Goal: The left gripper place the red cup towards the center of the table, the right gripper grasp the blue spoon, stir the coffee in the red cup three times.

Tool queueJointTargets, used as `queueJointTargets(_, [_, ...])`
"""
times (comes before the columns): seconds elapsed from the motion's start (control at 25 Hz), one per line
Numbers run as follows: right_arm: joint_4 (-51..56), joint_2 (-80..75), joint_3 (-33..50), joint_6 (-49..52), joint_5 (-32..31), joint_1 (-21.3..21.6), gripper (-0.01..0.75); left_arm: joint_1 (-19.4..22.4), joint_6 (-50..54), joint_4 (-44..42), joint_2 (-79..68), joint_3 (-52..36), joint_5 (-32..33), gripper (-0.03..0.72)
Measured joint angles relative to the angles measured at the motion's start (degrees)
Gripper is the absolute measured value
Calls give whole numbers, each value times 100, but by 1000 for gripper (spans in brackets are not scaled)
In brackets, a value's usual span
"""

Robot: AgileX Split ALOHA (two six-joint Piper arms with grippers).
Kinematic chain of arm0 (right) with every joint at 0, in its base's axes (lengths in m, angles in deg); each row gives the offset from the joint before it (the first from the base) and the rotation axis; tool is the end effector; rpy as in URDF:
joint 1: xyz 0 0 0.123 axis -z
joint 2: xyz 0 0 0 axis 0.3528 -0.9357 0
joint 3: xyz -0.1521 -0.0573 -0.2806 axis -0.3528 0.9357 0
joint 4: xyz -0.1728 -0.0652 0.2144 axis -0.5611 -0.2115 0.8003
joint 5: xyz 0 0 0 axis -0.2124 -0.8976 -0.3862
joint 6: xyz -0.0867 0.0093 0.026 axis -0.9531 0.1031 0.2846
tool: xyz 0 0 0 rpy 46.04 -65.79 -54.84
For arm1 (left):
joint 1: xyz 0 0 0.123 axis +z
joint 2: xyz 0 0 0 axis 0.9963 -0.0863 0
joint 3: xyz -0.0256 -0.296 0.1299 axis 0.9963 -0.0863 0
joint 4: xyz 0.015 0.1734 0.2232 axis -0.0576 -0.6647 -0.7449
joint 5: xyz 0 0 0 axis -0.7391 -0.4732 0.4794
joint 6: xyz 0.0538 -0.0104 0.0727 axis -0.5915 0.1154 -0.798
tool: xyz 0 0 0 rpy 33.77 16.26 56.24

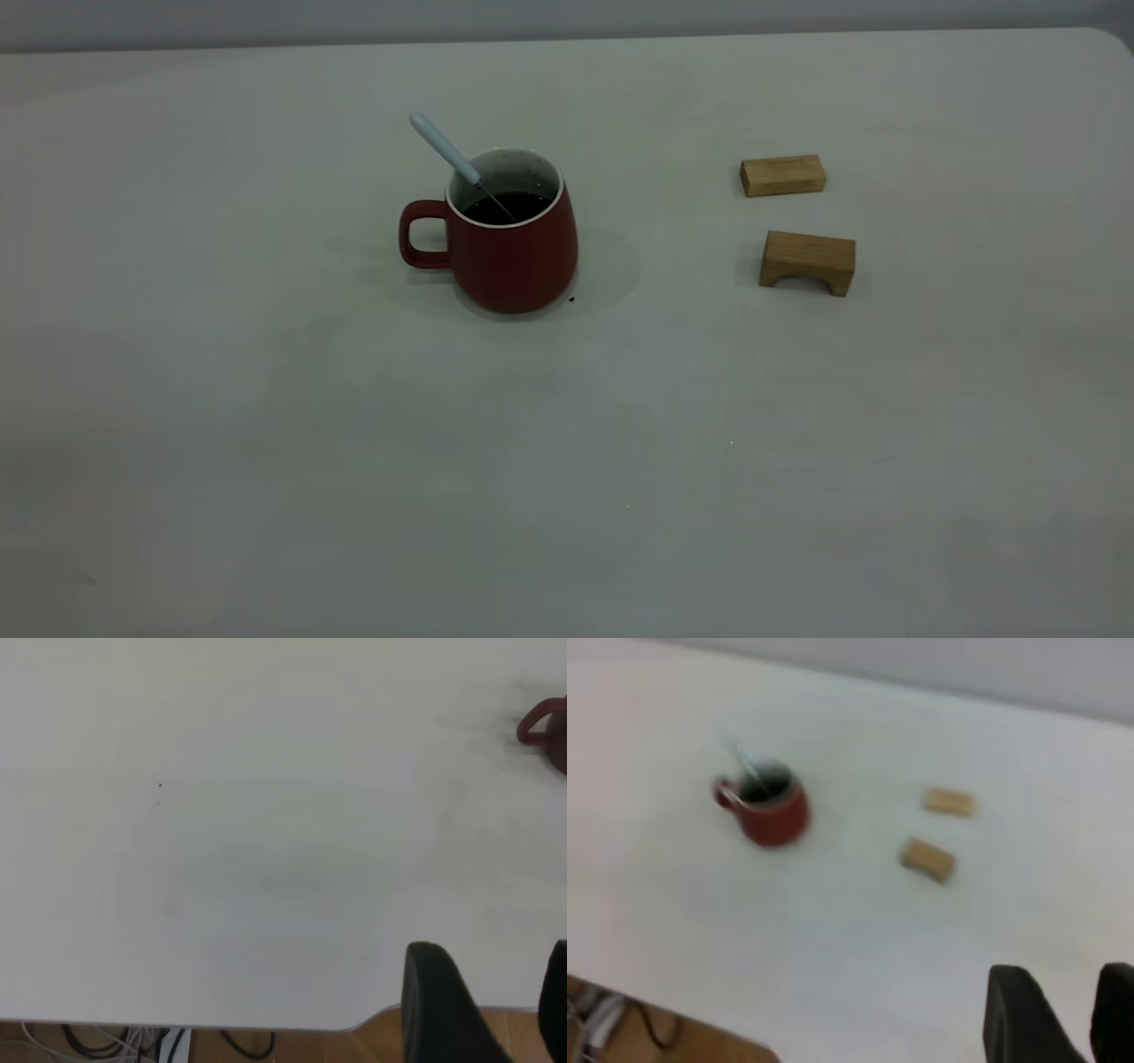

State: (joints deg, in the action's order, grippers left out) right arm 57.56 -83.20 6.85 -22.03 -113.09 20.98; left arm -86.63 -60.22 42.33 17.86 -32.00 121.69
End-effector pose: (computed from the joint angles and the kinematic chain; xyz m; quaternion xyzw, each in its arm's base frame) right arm -0.0103 0.0258 0.3877 -0.1437 0.8615 0.0819 0.4801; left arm -0.0214 0.0058 0.2823 -0.0267 0.8702 0.0041 0.4919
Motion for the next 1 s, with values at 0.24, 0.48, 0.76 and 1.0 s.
queueJointTargets(0.24, [-309, 785, 1240, -6, 109, 262, 241, 0, 0, 0, 0, 0, 0, 353])
queueJointTargets(0.48, [-585, 1461, 2047, 21, 421, 262, 241, 0, 0, 0, 0, 0, 0, 353])
queueJointTargets(0.76, [-929, 1529, 2106, 367, 533, 264, 241, 0, 0, 0, 0, 0, 0, 353])
queueJointTargets(1.0, [-1024, 1529, 2131, 520, 550, 274, 241, 0, 0, 0, 0, 0, 0, 353])
